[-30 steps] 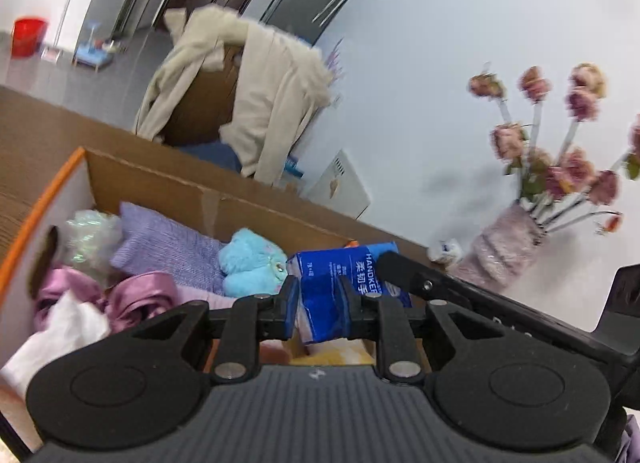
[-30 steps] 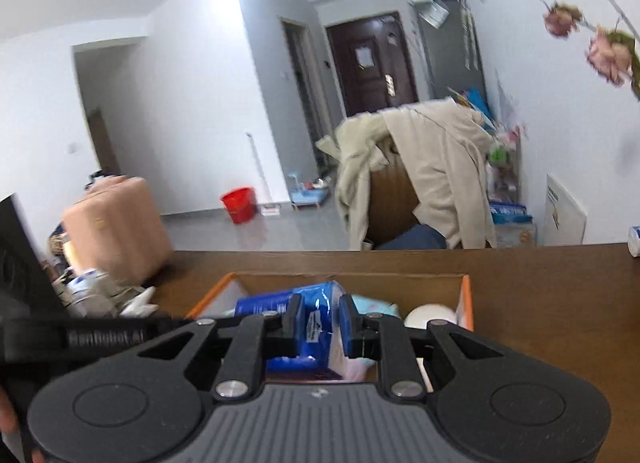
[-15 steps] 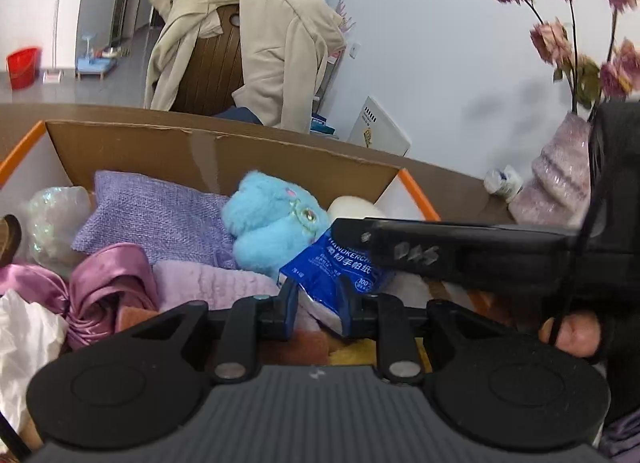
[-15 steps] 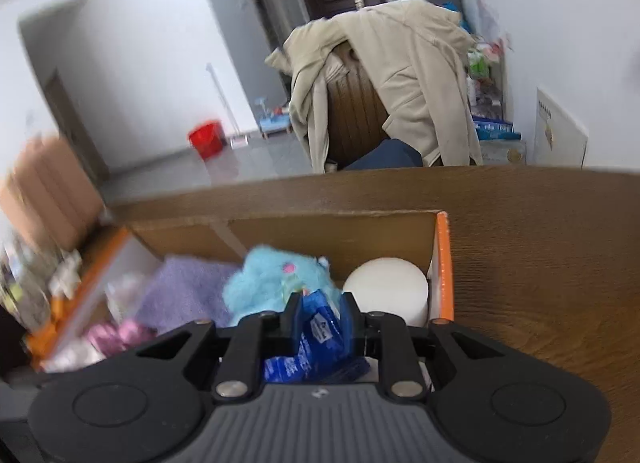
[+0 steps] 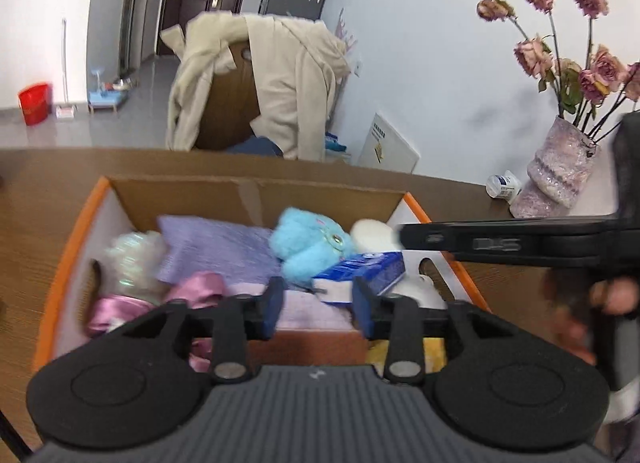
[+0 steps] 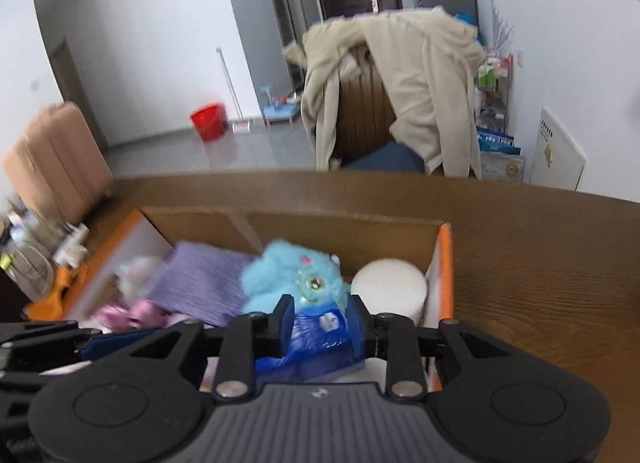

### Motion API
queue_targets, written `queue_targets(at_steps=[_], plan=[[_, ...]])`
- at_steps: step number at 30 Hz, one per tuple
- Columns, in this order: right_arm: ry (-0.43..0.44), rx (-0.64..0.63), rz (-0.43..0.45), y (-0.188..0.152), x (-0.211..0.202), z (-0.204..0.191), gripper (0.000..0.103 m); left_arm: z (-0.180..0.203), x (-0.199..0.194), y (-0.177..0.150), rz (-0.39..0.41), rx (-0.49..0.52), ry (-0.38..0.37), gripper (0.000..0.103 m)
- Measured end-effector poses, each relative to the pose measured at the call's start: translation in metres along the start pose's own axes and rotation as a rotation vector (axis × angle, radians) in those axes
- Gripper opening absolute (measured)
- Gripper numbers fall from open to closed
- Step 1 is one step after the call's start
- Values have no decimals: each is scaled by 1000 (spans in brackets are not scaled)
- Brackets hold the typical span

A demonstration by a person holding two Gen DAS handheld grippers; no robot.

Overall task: Organize soft objects
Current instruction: 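Open both tools and withdraw them from the box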

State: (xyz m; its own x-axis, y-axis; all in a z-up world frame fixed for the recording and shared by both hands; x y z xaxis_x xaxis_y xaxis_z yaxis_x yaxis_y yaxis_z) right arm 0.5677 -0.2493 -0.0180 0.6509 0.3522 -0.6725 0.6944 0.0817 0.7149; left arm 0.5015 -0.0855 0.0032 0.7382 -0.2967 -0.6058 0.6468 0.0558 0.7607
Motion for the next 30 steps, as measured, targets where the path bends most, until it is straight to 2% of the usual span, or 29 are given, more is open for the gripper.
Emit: queue_targets(at_steps=[2, 4, 9, 12, 15, 16, 17, 20, 25, 30], plan=[[-11, -16, 21, 1, -27, -2, 33, -4, -19, 2, 17, 28, 31, 45], [-21, -27, 40, 2, -53, -5, 38, -10, -42, 4, 35, 47, 70, 50], [-48, -40, 87, -9, -123, -12, 46, -19, -101, 4, 85, 102, 142, 77], [-85, -40, 120, -20, -159, -18, 55, -25, -136, 2, 140, 103, 180, 92], [-90, -39, 172, -34, -193, -26, 70, -29, -164, -3, 227, 95, 226, 102], [-88, -40, 195, -40, -204, -30, 81, -29, -173, -7, 268, 112, 256, 103], [-92, -42, 217, -45, -212, -33, 86, -28, -179, -10, 294, 130, 275, 103], [-111, -54, 299, -63, -236, -43, 88, -28, -196, -20, 334, 140, 288, 103], [-129, -24, 339, -88, -253, -53, 88, -26, -220, -38, 368, 105, 284, 103], [-189, -40, 384, -130, -269, -67, 88, -27, -256, -87, 394, 25, 249, 103]])
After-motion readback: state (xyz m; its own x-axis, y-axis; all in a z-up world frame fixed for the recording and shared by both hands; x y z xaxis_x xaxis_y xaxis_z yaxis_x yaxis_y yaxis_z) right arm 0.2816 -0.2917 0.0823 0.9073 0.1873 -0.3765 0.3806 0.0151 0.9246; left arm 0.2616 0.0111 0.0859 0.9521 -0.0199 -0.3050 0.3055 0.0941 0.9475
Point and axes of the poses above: each gripper's, at about its wrist camera, not at the fingertips, and x roughly the way its jaws point, z to its right, y to its top, the point moved 4 cm from there along x, roughly the way its jaws point, and after that the axes turned 2 degrees about -y, right-handed, at the moved point
